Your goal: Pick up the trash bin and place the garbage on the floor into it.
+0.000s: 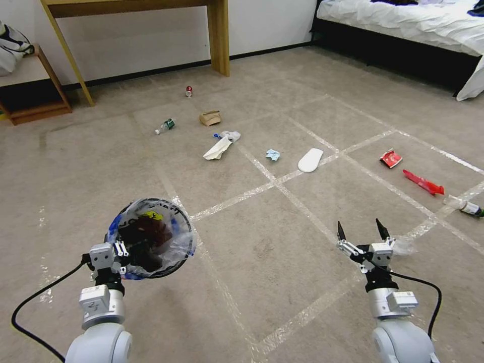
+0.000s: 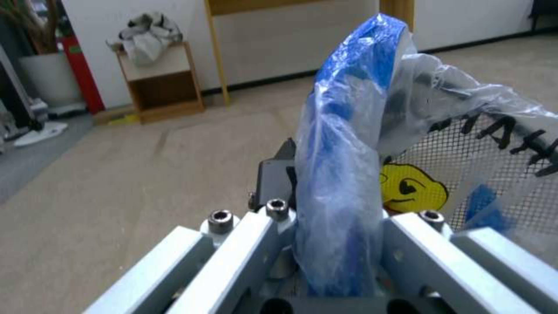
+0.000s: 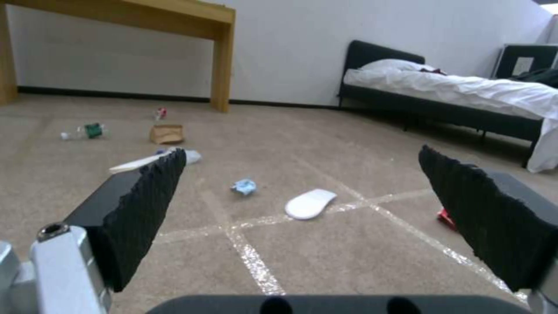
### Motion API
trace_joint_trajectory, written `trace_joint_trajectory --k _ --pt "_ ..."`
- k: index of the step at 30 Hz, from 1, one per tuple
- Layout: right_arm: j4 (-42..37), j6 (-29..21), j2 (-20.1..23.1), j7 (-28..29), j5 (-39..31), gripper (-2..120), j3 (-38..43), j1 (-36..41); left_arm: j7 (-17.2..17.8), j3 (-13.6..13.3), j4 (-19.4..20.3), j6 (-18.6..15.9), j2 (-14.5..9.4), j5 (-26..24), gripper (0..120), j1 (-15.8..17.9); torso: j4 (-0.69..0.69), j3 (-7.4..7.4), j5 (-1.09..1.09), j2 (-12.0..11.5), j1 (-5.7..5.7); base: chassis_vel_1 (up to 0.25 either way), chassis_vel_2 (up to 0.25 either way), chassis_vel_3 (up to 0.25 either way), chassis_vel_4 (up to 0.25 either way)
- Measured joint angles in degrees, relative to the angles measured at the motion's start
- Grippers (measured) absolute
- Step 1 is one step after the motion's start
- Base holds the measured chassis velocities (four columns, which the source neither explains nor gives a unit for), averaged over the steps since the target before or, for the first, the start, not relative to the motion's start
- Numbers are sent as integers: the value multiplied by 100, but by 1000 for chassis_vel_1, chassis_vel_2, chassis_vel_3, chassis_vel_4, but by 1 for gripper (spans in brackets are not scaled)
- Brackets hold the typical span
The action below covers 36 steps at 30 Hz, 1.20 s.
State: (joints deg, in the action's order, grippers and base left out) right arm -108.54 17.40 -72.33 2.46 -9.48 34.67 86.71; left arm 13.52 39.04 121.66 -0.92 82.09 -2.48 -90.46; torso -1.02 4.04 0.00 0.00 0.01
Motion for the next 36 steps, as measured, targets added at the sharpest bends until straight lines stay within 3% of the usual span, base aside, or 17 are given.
trace_joint_trajectory --k 6,20,36 --pt "-86 -65 -6 23 19 100 -32 -20 27 21 -22 218 87 35 4 42 -1 0 0 0 0 0 0 0 0" --pt "-15 -169 109 45 5 100 -216 -116 138 41 -145 221 138 -31 4 139 0 0 0 0 0 0 0 0 0" --pt "281 -54 184 -48 -33 100 -412 -379 317 291 -278 -106 37 -242 4 298 -1 0 0 0 0 0 0 0 0"
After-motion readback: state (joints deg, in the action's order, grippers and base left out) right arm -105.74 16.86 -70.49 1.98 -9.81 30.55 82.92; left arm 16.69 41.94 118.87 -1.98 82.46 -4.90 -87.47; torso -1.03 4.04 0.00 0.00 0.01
